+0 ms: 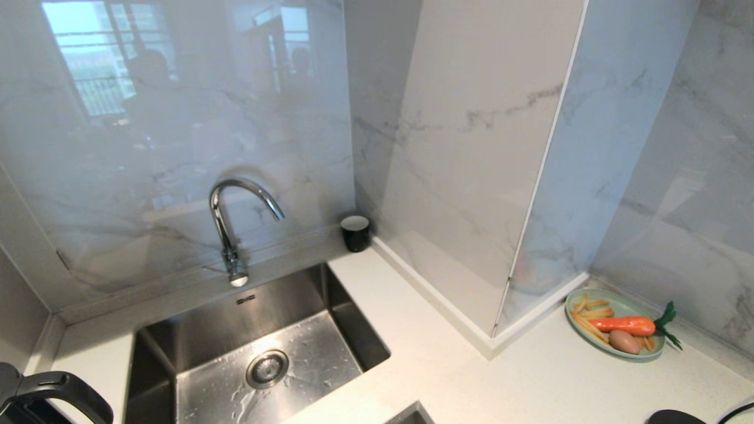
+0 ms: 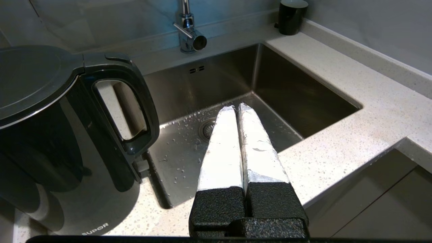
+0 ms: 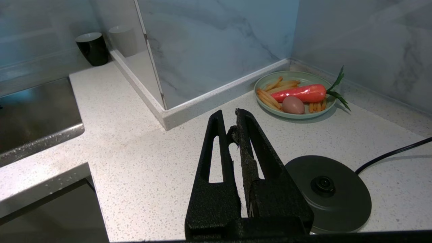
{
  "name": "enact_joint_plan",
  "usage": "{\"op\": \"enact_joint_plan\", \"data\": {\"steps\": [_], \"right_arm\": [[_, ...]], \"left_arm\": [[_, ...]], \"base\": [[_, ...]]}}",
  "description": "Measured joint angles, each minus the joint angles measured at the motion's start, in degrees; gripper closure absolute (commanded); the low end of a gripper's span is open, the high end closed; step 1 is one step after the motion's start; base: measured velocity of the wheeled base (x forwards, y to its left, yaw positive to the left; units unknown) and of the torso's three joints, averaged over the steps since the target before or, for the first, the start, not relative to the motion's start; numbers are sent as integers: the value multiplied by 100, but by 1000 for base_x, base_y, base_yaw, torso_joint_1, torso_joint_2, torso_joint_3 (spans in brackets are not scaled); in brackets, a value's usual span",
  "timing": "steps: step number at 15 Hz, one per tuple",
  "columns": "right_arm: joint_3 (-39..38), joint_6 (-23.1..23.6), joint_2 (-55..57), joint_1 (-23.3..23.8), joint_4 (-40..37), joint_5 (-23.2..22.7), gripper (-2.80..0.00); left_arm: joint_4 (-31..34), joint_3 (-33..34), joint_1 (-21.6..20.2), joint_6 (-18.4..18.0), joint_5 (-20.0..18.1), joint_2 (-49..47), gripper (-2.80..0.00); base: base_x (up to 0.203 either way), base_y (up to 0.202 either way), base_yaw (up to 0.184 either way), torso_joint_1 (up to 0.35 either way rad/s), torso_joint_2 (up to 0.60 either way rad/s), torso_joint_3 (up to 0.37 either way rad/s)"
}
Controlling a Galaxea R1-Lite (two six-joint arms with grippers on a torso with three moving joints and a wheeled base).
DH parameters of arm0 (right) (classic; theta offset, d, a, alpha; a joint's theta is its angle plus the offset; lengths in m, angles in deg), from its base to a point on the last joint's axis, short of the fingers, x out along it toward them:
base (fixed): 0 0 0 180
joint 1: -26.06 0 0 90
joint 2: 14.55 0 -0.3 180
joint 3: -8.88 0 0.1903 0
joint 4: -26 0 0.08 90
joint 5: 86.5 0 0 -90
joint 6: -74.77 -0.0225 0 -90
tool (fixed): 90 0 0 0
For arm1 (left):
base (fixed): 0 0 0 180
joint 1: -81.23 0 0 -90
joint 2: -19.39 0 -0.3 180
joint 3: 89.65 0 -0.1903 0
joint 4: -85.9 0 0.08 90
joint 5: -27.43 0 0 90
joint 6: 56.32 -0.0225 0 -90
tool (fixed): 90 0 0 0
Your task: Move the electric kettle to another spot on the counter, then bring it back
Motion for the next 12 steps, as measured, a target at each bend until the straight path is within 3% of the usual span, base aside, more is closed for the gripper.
{"op": "enact_joint_plan", "data": {"steps": [12], "right_arm": [[0,0,0,1,0,1,0]], "left_arm": [[0,1,0,1,-2,0,0]], "base": [[0,0,0,0,0,0]]}}
